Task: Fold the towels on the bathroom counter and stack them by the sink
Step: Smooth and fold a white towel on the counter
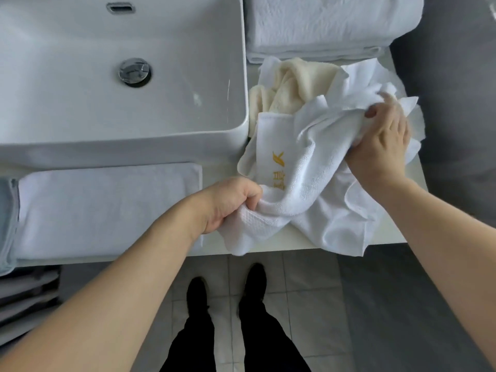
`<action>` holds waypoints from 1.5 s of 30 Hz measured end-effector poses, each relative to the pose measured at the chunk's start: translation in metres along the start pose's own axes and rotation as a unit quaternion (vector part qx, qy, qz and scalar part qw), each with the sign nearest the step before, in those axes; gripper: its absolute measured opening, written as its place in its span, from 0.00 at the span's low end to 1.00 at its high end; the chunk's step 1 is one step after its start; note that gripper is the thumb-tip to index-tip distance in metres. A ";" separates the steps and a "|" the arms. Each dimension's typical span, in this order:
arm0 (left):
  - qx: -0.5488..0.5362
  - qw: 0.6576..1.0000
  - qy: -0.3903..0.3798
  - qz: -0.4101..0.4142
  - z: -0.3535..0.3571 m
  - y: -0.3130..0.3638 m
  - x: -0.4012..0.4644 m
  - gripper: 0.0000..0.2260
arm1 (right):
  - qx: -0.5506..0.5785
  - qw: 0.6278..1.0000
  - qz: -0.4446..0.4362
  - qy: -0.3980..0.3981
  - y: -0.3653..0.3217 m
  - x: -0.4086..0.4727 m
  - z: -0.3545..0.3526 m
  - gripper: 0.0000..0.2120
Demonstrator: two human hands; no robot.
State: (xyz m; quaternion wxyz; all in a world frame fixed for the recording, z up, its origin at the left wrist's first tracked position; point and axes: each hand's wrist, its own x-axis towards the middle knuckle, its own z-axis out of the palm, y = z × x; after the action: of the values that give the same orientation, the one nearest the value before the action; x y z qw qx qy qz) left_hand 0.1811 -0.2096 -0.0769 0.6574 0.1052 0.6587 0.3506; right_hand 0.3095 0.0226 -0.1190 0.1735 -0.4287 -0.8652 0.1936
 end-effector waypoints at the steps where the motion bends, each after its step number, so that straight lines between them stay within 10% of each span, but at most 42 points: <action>1: 0.009 1.000 -0.018 -0.023 0.004 0.000 0.001 0.06 | 0.015 1.000 -0.005 0.007 -0.003 0.002 -0.001 0.26; 7: -0.009 0.986 -0.150 -0.078 0.007 -0.014 0.002 0.14 | -0.122 0.988 -0.092 -0.009 -0.009 0.013 -0.006 0.23; 14: 0.084 0.985 0.089 0.118 0.032 -0.008 0.034 0.51 | -0.009 0.976 -0.218 0.012 -0.014 -0.009 -0.032 0.07; 17: 0.090 0.977 0.104 0.162 0.048 0.008 0.050 0.46 | -0.017 0.964 -0.264 -0.009 -0.011 -0.018 -0.046 0.12; 23: 0.171 0.977 0.043 0.118 0.059 0.020 0.055 0.05 | -0.125 0.947 -0.293 -0.032 0.011 -0.013 -0.057 0.21; 34: 0.060 0.973 0.054 0.214 0.021 0.013 -0.023 0.31 | -0.074 0.995 -0.066 0.022 0.008 0.013 -0.035 0.08; 41: -0.085 0.970 0.041 0.223 0.014 -0.002 -0.035 0.10 | -0.032 0.999 -0.005 0.009 -0.006 0.039 -0.060 0.12; 45: -0.141 0.956 0.104 0.237 0.021 0.009 -0.022 0.09 | 0.183 0.981 0.057 0.042 -0.032 0.045 -0.070 0.06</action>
State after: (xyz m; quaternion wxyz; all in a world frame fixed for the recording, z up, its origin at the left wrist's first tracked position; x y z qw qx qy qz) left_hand 0.2001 -0.2099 -0.0516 0.4912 0.1272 0.6238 0.5944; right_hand 0.2949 0.0540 -0.0374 0.2736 -0.4464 -0.7813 0.3399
